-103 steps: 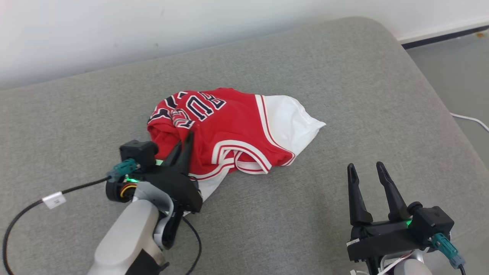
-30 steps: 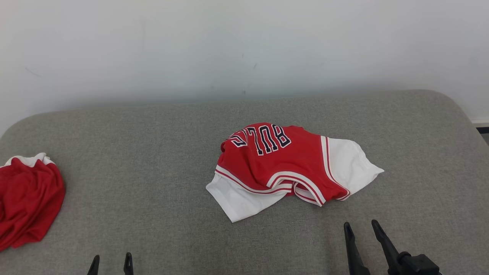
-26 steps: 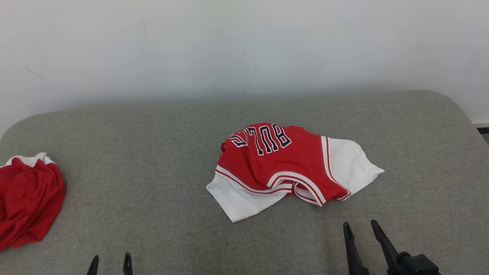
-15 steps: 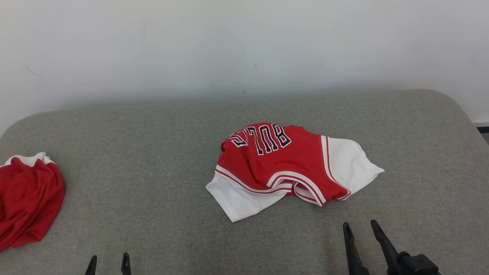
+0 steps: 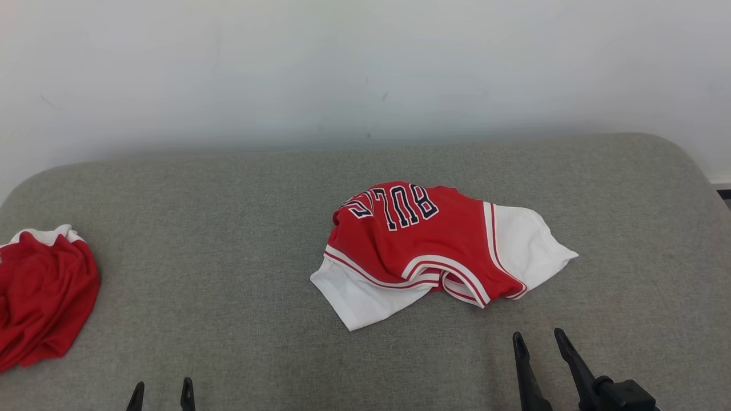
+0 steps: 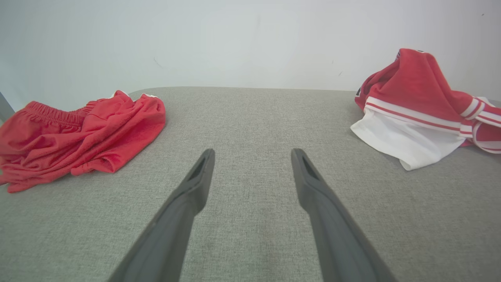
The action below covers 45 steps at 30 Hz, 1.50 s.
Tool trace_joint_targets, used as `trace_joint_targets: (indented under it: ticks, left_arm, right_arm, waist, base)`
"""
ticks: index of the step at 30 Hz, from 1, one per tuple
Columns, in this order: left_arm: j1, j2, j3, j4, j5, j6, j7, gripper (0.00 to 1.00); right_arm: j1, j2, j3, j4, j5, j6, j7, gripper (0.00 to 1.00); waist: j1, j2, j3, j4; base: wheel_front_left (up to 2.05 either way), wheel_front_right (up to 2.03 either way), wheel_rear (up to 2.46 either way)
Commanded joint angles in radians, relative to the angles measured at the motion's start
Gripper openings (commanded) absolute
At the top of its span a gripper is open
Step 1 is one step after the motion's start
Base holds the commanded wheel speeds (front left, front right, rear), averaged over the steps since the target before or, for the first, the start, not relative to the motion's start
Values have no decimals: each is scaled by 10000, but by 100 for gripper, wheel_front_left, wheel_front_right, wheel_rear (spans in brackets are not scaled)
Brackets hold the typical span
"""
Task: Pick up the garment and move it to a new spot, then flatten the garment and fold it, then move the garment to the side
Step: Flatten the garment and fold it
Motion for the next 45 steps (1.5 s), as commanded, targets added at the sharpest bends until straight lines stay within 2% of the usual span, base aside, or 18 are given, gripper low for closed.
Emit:
trace_joint_targets:
  ticks: [1, 18, 26, 30, 36, 38, 45]
  left_arm:
    - [-47, -22, 10, 9, 15, 0, -34, 100]
    - [-162, -22, -52, 71, -94, -8, -34, 100]
    - [-316, -20, -404, -136, -306, -9, -34, 100]
    - [-422, -17, -688, -155, -421, -9, -34, 100]
    - [-543, -17, -941, -171, -524, 8, -34, 100]
    - [-601, -18, -994, -178, -557, 7, -34, 100]
    - [-1155, -20, -1488, -223, -747, 7, -34, 100]
  right_arm:
    - [26, 2, -6, -3, 45, -22, -6, 100]
    - [-26, 2, 111, -12, 187, -22, -5, 100]
    - [-447, 0, 809, 119, 428, -22, -5, 100]
    - [-877, 2, 1003, 784, 727, -22, -5, 100]
    - [-2150, 2, 1116, 2706, 726, -22, -7, 100]
    - [-2446, 0, 1119, 3000, 787, -22, -7, 100]
    - [-4251, 3, 874, 5715, 525, -22, -7, 100]
  waist:
    - [-2, 0, 3, 12]
    - [-2, 0, -1, 277]
    - [-2, 0, 119, 904]
    - [-2, 0, 182, 1364]
    - [-2, 0, 457, 1944]
    - [-2, 0, 526, 2022]
    - [-2, 0, 1269, 2707]
  base:
    - [0, 0, 0]
    - [0, 0, 0]
    - [0, 0, 0]
    - [0, 0, 0]
    - [0, 0, 0]
    - [0, 0, 0]
    - [0, 0, 0]
